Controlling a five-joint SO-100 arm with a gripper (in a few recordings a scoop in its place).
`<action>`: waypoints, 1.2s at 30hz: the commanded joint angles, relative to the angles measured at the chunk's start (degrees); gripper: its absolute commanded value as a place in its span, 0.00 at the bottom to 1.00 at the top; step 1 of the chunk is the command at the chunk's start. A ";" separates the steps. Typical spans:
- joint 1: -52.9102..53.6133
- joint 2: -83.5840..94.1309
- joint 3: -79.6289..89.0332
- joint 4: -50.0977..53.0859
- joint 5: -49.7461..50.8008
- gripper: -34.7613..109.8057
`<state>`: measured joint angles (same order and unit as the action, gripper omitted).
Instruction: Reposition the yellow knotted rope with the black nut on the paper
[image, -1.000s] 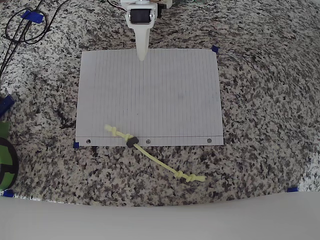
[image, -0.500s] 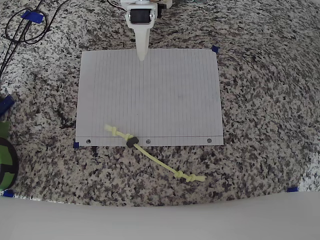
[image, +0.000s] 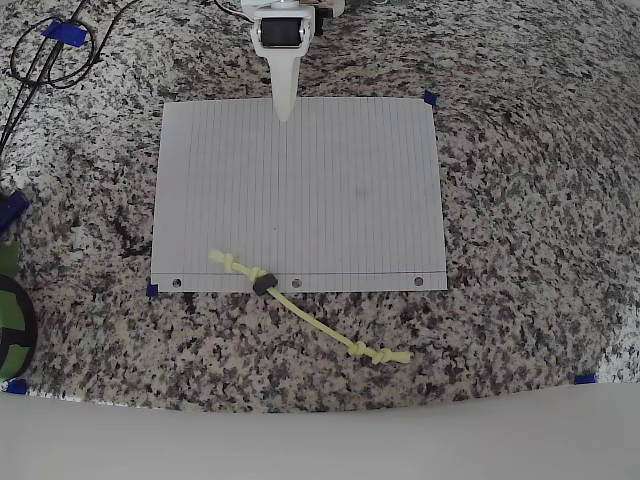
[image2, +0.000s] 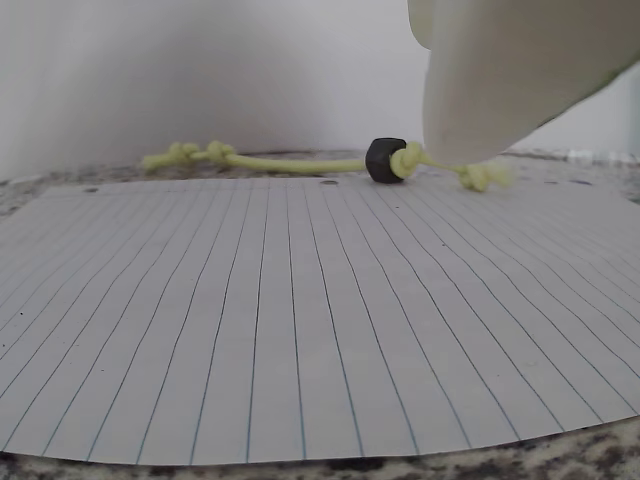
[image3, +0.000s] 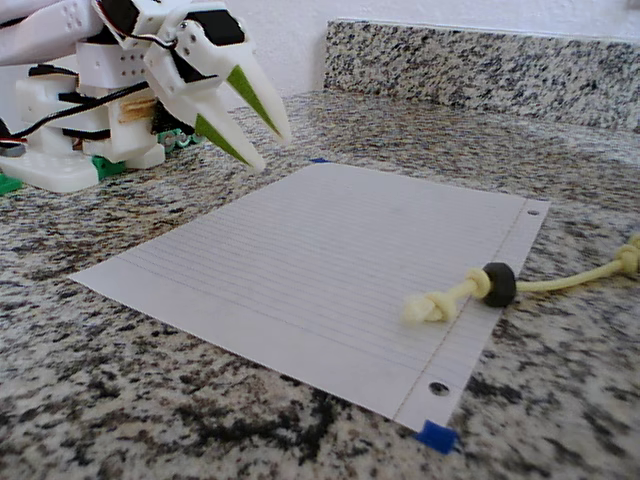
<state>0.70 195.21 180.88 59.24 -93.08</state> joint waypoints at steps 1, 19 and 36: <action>-0.79 -0.18 2.11 -2.02 0.09 0.52; -3.52 -38.23 -30.23 -10.02 -0.09 0.52; 1.93 -86.40 -64.25 -13.97 -11.34 0.52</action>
<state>0.53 113.99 122.52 44.30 -101.69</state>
